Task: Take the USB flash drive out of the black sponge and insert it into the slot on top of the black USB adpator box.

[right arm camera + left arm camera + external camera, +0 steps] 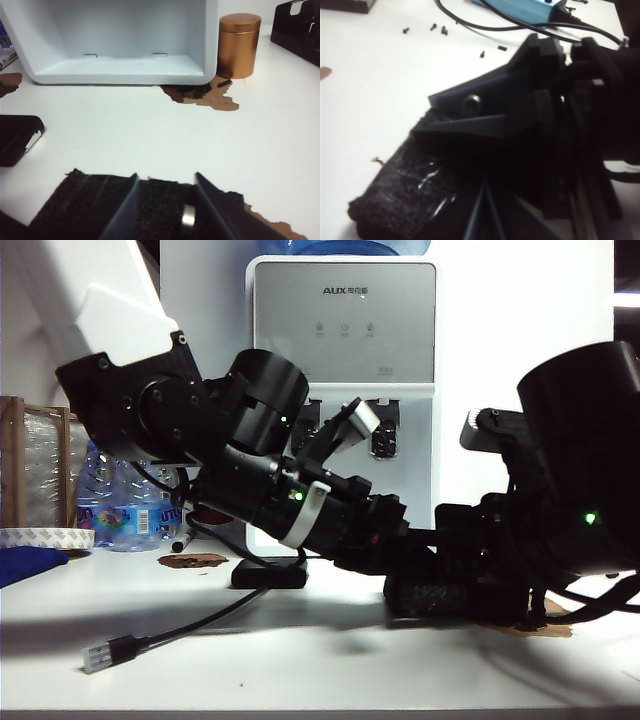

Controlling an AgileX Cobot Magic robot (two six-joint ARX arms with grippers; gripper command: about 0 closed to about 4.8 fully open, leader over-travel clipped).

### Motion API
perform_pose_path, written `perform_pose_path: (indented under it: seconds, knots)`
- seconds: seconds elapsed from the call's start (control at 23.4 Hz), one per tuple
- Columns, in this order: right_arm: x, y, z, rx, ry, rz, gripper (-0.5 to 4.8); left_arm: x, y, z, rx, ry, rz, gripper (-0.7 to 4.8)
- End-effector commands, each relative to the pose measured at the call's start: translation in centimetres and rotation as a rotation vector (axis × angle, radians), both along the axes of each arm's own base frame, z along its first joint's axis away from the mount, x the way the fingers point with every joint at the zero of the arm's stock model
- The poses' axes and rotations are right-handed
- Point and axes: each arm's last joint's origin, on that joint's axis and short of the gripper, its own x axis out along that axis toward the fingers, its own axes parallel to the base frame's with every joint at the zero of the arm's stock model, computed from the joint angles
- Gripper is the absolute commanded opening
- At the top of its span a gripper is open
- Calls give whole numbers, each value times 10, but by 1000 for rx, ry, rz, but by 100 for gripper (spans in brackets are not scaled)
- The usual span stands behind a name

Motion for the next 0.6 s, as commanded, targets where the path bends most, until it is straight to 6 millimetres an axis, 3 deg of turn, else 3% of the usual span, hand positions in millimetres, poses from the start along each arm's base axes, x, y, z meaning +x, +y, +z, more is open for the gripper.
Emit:
perform_pose_path:
  seconds: [0.04,0.21,0.47,0.6]
  knots:
    - [-1,-2,-4,-11,27,-28,182,2,0,-4,9,-5,22,-4]
    - [-1,-3,-4,-6,25,-60,81,3,1,-10,33,0,39,-4]
    - [-1,-5,-4,34,27,-127,71,6,6,-16,66,24,63,-4]
    - [-1,-4,-4,39,29,-112,-1,6,9,-19,80,35,67,-4]
